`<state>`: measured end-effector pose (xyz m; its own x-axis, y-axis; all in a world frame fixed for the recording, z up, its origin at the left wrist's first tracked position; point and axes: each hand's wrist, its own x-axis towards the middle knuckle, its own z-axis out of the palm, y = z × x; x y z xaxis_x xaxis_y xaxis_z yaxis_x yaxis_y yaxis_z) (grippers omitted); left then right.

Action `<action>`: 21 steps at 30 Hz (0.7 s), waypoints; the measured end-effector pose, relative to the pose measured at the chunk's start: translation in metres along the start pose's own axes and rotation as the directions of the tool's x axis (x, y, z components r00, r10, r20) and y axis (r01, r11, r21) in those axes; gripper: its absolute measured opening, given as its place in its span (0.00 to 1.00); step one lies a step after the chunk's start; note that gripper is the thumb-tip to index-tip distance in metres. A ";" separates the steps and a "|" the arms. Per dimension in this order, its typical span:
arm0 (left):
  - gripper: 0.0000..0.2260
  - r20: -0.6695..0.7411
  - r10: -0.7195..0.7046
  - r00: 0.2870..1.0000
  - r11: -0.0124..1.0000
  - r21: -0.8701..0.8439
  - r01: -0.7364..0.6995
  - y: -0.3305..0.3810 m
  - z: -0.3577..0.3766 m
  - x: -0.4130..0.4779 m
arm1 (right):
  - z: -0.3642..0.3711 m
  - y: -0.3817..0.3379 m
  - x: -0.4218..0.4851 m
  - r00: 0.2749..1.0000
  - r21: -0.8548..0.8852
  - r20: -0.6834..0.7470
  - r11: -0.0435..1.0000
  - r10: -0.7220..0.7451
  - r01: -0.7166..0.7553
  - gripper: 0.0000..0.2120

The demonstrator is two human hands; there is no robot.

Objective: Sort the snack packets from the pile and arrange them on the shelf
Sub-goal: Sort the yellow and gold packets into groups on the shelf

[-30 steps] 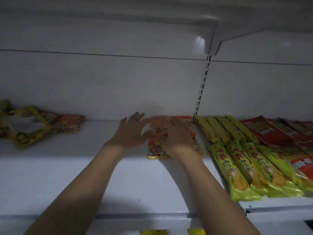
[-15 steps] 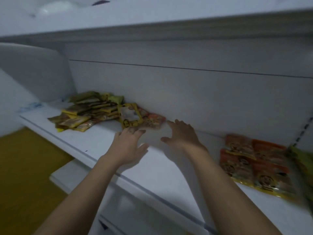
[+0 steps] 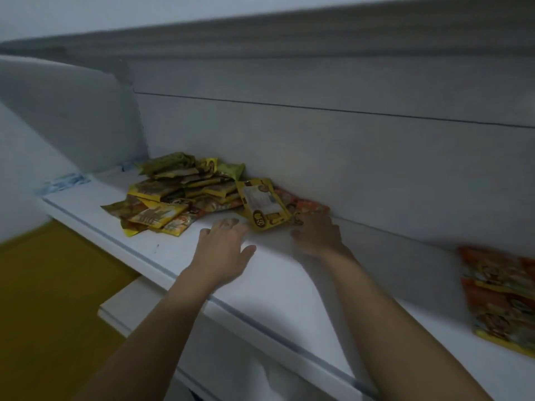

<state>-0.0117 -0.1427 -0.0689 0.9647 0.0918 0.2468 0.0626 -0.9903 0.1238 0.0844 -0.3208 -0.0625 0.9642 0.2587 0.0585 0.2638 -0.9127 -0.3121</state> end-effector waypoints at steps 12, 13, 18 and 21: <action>0.22 -0.064 0.292 0.954 0.938 0.213 -0.273 -0.021 0.023 0.094 | 0.030 -0.045 0.046 0.967 0.004 -0.250 0.999 -0.038 0.040 0.16; 0.22 -0.072 0.303 0.950 0.931 0.237 -0.279 -0.021 0.021 0.100 | 0.028 -0.044 0.050 0.967 0.021 -0.253 1.000 -0.009 0.015 0.17; 0.18 0.010 0.351 0.936 0.854 0.406 -0.324 -0.039 0.010 0.124 | 0.029 -0.041 0.060 0.900 0.008 -0.324 0.952 0.292 -0.307 0.17; 0.18 0.016 0.283 0.959 0.870 0.416 -0.264 -0.053 0.009 0.130 | 0.038 -0.028 0.056 0.879 -0.022 -0.244 0.904 0.409 -0.427 0.22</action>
<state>0.1127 -0.0794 -0.0525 0.9469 -0.1938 0.2566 -0.0935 -0.9294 -0.3570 0.1295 -0.2688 -0.0866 0.9623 -0.2234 0.1549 -0.1727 -0.9426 -0.2859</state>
